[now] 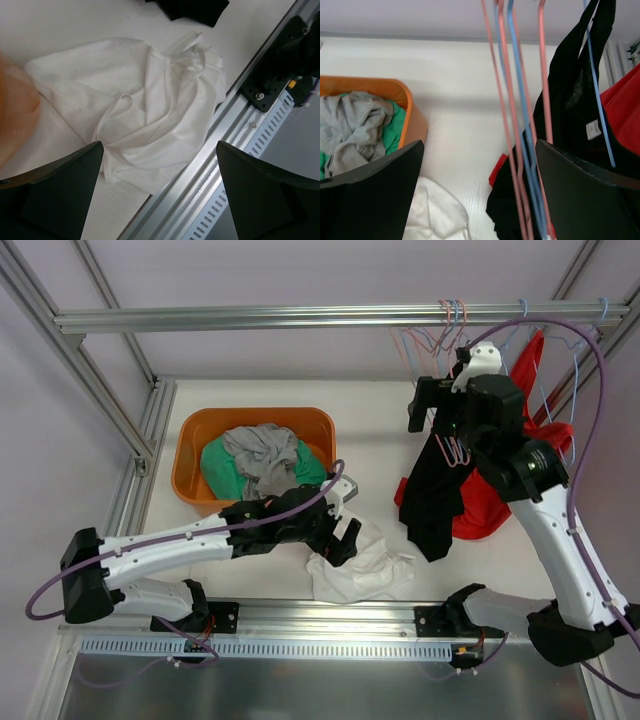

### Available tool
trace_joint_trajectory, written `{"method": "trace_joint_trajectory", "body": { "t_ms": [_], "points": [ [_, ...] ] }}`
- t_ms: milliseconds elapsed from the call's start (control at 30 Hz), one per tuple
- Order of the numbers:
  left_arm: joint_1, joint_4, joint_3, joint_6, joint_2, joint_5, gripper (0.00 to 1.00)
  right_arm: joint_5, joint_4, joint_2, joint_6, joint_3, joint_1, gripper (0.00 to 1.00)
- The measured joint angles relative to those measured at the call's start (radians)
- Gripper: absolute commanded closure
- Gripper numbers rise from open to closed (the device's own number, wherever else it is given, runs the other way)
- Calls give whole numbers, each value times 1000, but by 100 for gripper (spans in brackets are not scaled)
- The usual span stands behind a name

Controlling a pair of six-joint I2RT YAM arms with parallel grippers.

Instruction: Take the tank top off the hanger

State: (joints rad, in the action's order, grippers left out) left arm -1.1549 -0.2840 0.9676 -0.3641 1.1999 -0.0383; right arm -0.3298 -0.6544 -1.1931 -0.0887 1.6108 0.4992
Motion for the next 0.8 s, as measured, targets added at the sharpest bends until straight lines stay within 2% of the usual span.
{"method": "trace_joint_trajectory", "body": {
  "t_ms": [200, 400, 533, 667, 700, 733, 767, 800],
  "points": [
    [-37, 18, 2, 1, 166, -34, 1, 47, -20, 243, 3, -150, 9, 1],
    [-90, 15, 47, 5, 354, -49, 1, 79, -68, 496, -6, -187, 9, 0],
    [-116, 21, 125, 10, 485, -50, 1, 148, -90, 586, -13, -200, 9, 1],
    [-134, 43, 159, 11, 605, -51, 2, 262, -115, 610, -27, -226, 9, 1],
    [-136, 43, 160, 17, 635, -61, 8, 292, -117, 612, -31, -232, 9, 1],
    [-144, 42, 177, 13, 647, -80, 18, 319, -121, 612, -34, -237, 9, 1],
    [-151, 55, 187, 7, 655, -80, 46, 343, -122, 613, -37, -241, 9, 0],
    [-162, 61, 193, 6, 668, -100, 64, 359, -122, 615, -40, -244, 9, 1]
  ]
}}
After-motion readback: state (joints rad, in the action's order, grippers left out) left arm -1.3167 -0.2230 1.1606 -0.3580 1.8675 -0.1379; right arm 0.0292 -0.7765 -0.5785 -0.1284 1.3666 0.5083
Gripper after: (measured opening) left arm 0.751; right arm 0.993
